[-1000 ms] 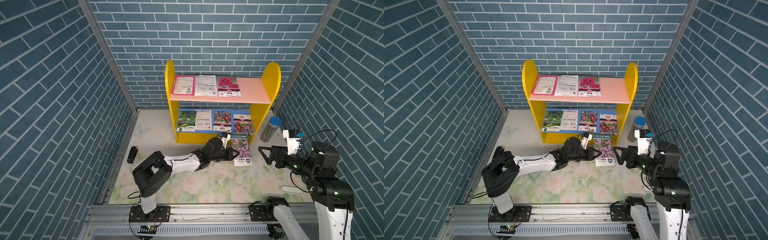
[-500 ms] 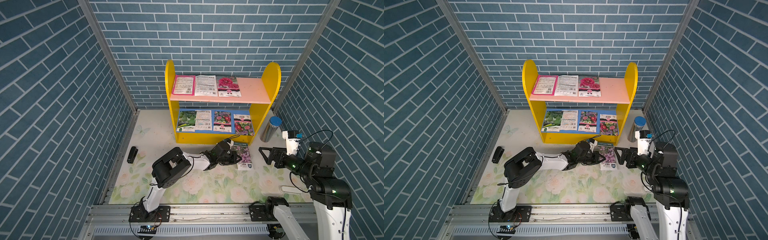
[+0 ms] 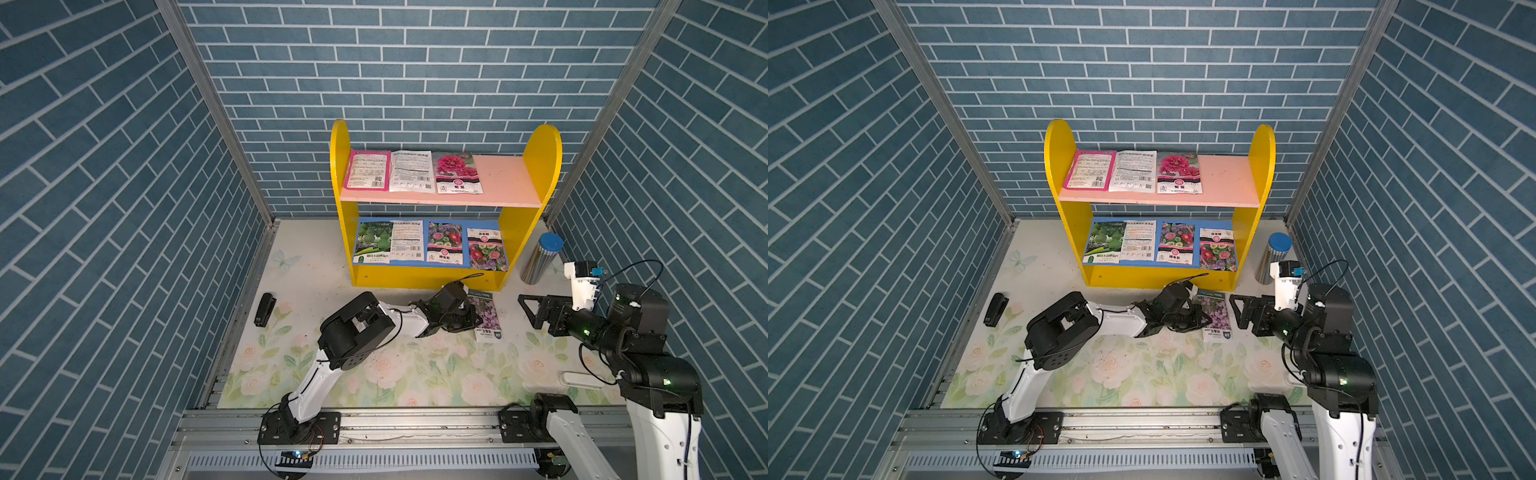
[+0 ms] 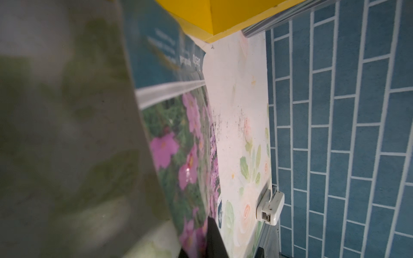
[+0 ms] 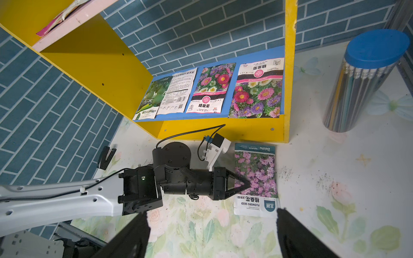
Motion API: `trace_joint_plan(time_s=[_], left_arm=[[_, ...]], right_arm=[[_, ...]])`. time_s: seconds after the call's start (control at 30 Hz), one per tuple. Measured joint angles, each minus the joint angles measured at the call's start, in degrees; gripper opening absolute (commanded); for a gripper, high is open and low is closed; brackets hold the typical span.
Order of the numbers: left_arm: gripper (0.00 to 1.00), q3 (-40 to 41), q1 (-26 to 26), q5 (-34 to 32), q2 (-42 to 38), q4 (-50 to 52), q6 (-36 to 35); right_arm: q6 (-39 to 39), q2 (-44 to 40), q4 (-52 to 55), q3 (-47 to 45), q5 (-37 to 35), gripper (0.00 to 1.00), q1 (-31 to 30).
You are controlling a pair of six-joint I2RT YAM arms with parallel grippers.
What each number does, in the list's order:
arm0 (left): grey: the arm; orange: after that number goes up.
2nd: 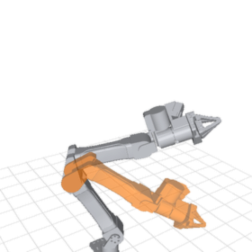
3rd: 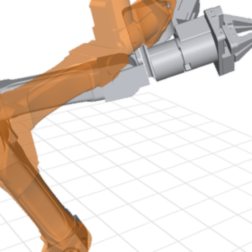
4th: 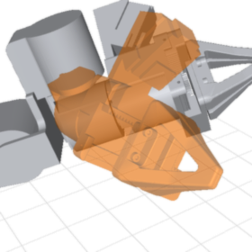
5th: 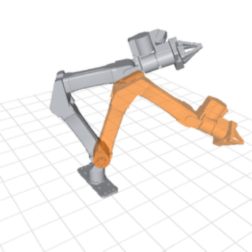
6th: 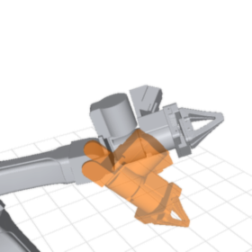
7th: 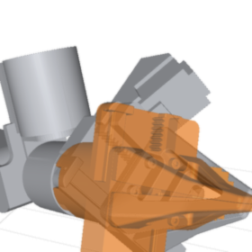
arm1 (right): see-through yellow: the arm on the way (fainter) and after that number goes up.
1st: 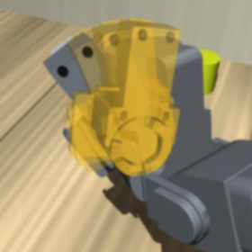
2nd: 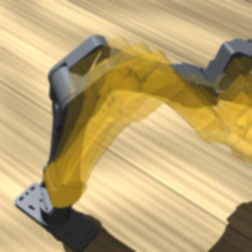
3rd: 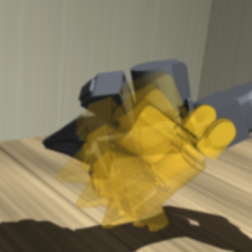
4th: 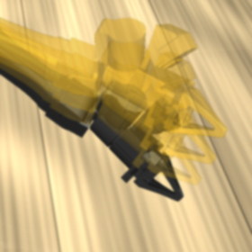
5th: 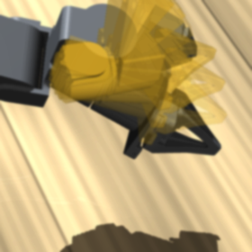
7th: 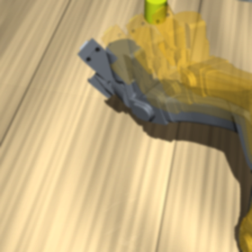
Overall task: Take the seed bag off the shelf
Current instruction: Place the seed packet at the center of the board.
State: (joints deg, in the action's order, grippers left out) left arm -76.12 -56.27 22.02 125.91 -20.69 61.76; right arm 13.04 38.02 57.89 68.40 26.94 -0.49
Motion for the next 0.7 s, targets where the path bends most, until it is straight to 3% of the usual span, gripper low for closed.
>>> trace_joint_plan(time_s=[0.13,0.23,0.4,0.7], left_arm=[[0.00,-1.27,0.28,0.00,0.79,0.66,0.17],[0.05,-2.32,0.55,-0.07,1.42,0.81,0.17],[0.23,-2.51,1.29,-0.28,2.01,1.33,0.33],[0.44,-3.28,1.99,-0.59,2.64,2.86,-0.24]], right_arm=[[-0.02,0.00,0.00,-0.02,-0.24,0.90,-0.15],[-0.02,0.00,-0.04,-0.31,-0.39,0.90,-0.17],[-0.02,0.00,-0.02,-0.74,-0.98,0.90,-0.22],[-0.02,0.00,0.00,-0.74,-2.03,0.90,-0.24]])
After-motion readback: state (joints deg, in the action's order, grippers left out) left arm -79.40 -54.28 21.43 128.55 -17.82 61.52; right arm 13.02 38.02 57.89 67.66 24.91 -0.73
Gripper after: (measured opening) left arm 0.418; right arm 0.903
